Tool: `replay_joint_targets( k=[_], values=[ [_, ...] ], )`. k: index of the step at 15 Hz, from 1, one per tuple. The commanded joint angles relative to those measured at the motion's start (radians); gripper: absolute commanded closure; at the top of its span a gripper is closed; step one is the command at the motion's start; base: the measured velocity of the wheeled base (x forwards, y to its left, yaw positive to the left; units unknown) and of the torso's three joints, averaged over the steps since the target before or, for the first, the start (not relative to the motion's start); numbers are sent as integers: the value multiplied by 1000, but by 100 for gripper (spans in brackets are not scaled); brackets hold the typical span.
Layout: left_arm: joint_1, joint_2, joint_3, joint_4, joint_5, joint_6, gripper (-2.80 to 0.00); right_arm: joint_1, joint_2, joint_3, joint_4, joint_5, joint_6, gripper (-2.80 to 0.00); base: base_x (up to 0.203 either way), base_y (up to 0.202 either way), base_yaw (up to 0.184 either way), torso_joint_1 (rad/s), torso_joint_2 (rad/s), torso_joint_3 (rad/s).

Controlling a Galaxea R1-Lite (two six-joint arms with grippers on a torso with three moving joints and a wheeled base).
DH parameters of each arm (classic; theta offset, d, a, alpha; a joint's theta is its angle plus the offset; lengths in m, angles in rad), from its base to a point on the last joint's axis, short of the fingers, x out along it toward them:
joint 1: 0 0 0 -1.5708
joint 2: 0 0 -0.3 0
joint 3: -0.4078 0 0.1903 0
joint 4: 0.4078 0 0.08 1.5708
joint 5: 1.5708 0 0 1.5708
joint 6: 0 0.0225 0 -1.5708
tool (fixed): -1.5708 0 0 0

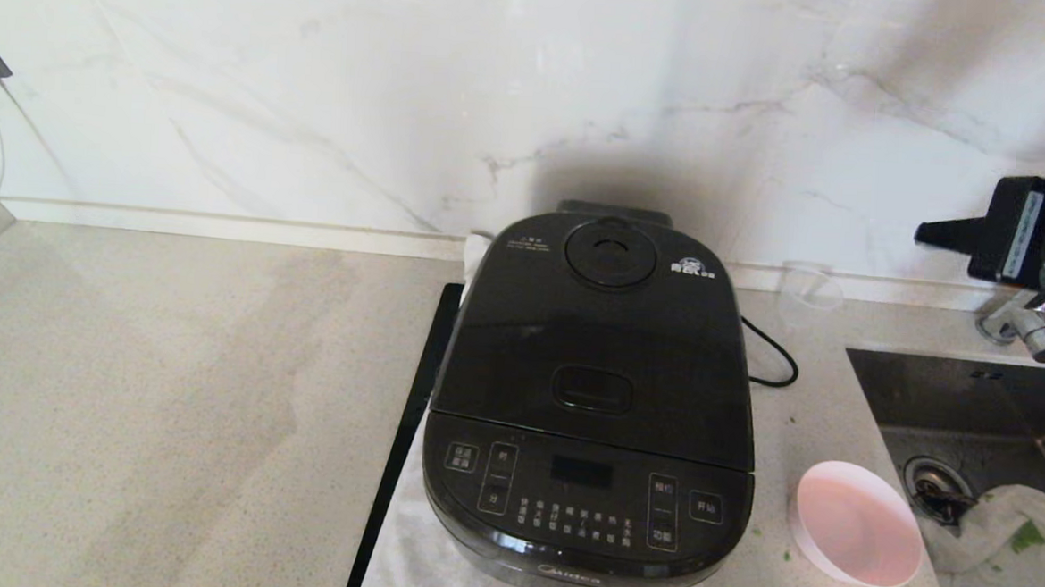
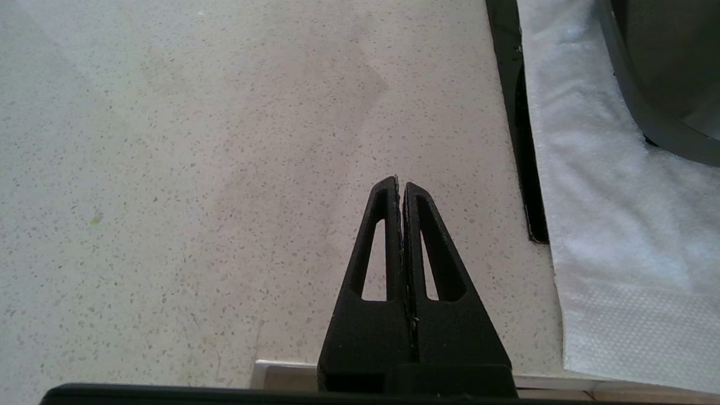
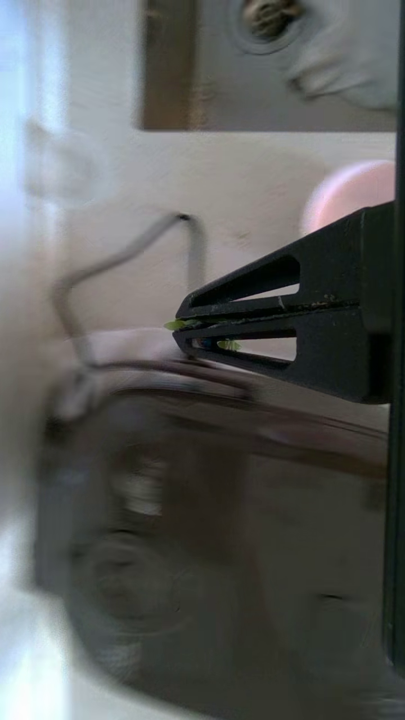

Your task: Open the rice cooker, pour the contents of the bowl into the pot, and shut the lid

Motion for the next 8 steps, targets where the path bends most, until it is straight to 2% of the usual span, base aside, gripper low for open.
replay_joint_targets(
  k=[1,2,4,5,7,8],
  values=[
    [0,0,0,1,0,0,0,177,-48,42,63,-58,37,0,0,0,0,0,0,0],
    [0,-1,0,1,0,0,0,252,-58,49,120,-63,97,0,0,0,0,0,0,0],
    [0,-1,0,1,0,0,0,359,-61,57,298,-58,275,0,0,0,0,0,0,0],
    [0,-1,0,1,0,0,0,377,-58,60,370,-7,327,0,0,0,0,0,0,0],
    [0,-1,0,1,0,0,0,382,-67,66,409,182,382,0,0,0,0,0,0,0],
    [0,-1,0,1,0,0,0,382,-72,85,411,235,396,0,0,0,0,0,0,0]
  ],
)
